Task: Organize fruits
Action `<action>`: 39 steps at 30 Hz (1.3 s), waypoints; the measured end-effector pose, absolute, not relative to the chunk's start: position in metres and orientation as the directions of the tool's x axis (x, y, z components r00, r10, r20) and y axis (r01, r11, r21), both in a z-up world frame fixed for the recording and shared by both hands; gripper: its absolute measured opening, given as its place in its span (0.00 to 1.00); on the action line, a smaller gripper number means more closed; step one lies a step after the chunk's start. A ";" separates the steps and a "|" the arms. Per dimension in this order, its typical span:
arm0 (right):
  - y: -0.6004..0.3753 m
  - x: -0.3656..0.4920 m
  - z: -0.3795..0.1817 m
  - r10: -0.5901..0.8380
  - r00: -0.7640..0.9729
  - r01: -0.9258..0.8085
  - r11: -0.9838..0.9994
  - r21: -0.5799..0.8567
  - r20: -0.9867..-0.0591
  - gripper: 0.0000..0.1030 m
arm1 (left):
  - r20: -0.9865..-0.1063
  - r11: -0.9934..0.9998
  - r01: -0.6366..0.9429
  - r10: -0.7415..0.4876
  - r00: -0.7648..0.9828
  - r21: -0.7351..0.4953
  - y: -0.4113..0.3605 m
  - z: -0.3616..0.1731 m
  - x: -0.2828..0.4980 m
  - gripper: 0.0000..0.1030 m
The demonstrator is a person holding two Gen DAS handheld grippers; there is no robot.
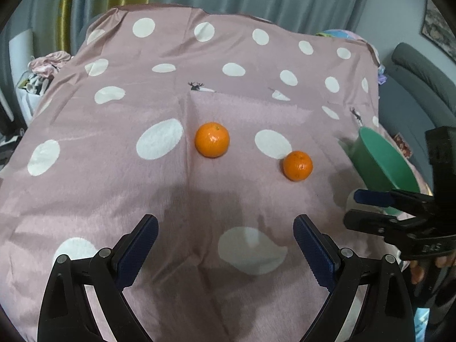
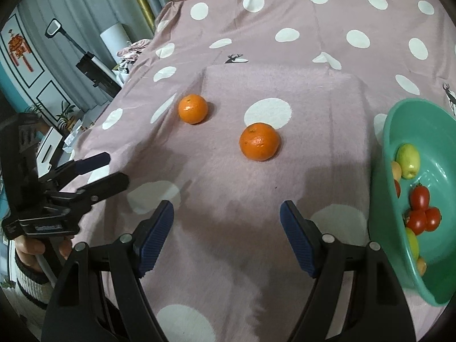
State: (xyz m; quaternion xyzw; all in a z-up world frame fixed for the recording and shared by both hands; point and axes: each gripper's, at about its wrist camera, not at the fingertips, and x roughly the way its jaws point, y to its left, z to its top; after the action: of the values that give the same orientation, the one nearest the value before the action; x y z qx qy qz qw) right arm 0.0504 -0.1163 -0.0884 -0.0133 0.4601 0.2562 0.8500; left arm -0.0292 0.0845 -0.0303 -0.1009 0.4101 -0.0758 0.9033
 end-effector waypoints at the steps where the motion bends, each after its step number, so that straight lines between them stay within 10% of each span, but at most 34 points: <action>1: -0.116 0.053 -0.090 0.419 0.447 -0.442 0.871 0.212 -0.790 0.75 | -0.719 0.966 0.061 -0.228 0.656 -0.251 0.087 -0.029 -0.028 0.93; 39: -0.099 0.136 -0.116 0.377 0.455 -0.440 0.883 0.165 -0.806 0.68 | -0.745 0.941 0.225 -0.337 0.575 -0.251 0.080 -0.027 0.092 0.81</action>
State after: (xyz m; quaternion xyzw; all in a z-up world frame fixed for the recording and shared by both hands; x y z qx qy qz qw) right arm 0.1361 -0.0986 -0.1161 -0.0338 0.4635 0.2398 0.8523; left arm 0.0923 0.0801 -0.0269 -0.0644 0.4326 -0.1586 0.8852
